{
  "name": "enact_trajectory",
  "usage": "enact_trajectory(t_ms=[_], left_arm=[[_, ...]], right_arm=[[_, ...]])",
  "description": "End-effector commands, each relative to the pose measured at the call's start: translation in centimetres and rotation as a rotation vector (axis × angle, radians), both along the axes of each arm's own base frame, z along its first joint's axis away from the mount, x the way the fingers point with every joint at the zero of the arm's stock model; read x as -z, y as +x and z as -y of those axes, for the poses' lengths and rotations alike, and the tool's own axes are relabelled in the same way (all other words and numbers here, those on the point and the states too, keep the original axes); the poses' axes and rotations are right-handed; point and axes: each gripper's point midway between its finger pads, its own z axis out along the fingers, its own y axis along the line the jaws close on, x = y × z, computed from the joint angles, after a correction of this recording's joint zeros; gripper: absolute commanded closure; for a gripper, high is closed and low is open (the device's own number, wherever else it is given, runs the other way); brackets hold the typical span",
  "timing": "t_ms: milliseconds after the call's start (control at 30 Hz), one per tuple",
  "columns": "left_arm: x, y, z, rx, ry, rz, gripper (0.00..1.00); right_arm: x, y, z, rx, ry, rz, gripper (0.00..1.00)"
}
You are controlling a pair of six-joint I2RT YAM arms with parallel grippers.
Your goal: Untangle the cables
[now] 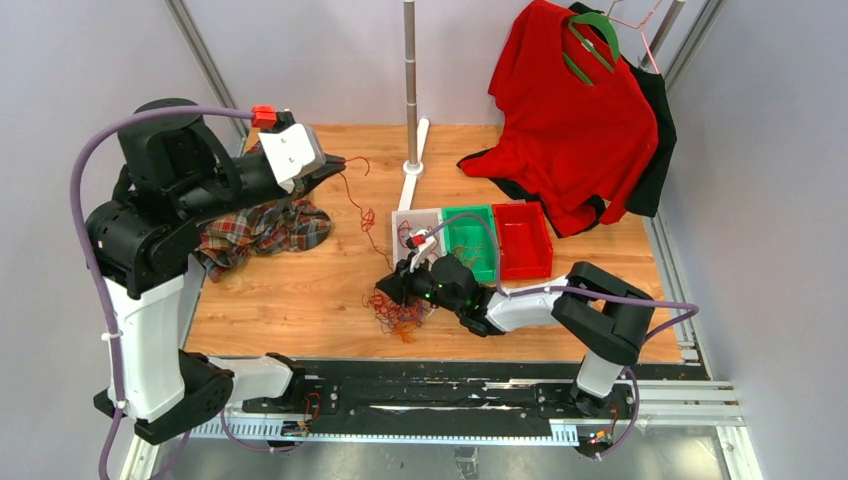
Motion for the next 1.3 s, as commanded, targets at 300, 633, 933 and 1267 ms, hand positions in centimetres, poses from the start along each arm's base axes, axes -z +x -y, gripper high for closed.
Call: enact_trajectory(t_ms=[300, 633, 933, 1267], left_arm=[[-8.0, 2.9, -3.5, -0.263, -0.135, 0.324, 1.0], [-6.1, 2.0, -2.3, -0.203, -0.198, 0.252, 1.0], [-3.2, 1.2, -1.6, -0.16, -0.184, 0.149, 1.0], [0.1, 0.5, -1.5, -0.138, -0.145, 0.074, 1.0]], right_arm=[[-1.2, -0.6, 2.6, 0.065, 0.032, 0.026, 1.0], [-6.8, -0.6, 2.6, 0.052, 0.1, 0.117, 0.43], [-15.5, -1.5, 0.8, -0.055, 0.201, 0.237, 0.37], [-19.8, -1.9, 2.7, -0.052, 0.296, 0.248, 0.38]])
